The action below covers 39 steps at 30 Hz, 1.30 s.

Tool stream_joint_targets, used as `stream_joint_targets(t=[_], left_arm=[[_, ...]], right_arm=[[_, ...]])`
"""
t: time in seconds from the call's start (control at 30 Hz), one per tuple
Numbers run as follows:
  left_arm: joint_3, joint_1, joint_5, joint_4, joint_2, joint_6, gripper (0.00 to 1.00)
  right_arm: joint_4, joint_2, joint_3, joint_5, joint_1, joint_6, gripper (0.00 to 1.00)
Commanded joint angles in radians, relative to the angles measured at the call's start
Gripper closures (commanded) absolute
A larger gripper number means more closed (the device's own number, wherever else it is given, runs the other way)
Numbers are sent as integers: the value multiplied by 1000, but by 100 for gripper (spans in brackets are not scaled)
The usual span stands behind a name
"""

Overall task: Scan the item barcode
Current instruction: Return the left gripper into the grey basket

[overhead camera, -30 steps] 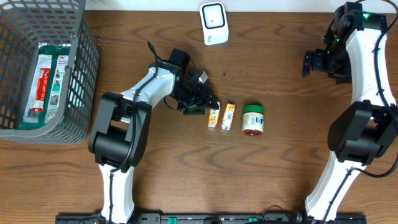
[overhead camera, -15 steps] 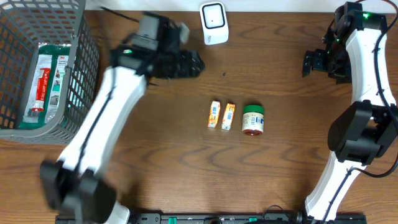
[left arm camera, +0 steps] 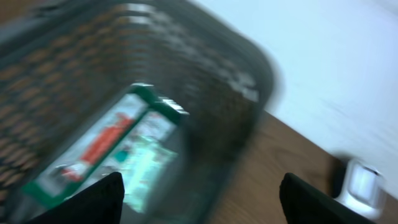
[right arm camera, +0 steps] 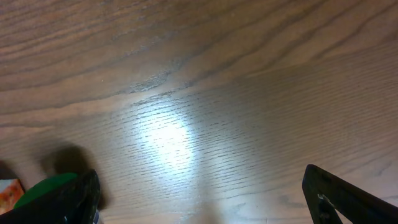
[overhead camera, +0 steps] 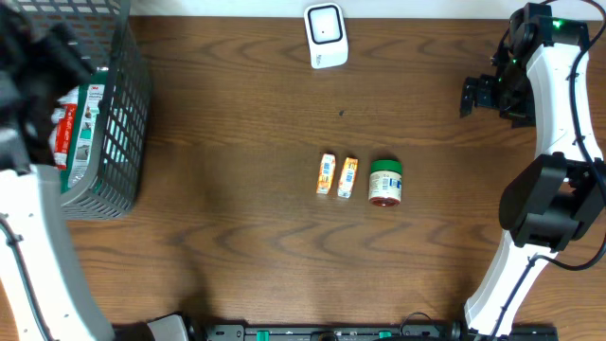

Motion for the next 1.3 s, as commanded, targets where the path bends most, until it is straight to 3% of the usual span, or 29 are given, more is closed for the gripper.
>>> stream_joint_targets(t=[0.0,0.17,0.27,0.7,0.9,1.03,1.13,1.2,1.27], left_arm=[[2,106,-4,-7,79,27,15],[2,158,11,-19,213,121,7],[2,177,111,-10,328,216,6],[2,209,182,27,645,233,4],[2,209,301,35,747,319,4],[2,209,301,27,798,318,6],[2,209,321,21,802,316,24],[3,210,396,25,789,314,43],[3,211,412,25,777,315,53]], right_arm=[[0,2,11,6,-1,-6,1],[0,2,11,6,-1,-6,1],[0,2,11,6,-1,-6,1],[0,2,11,6,-1,-6,1],[0,2,11,6,0,-6,1],[0,2,11,6,-1,-6,1],[0,2,11,6,-1,-6,1],[0,2,11,6,0,-6,1],[0,2,11,6,0,-6,1]])
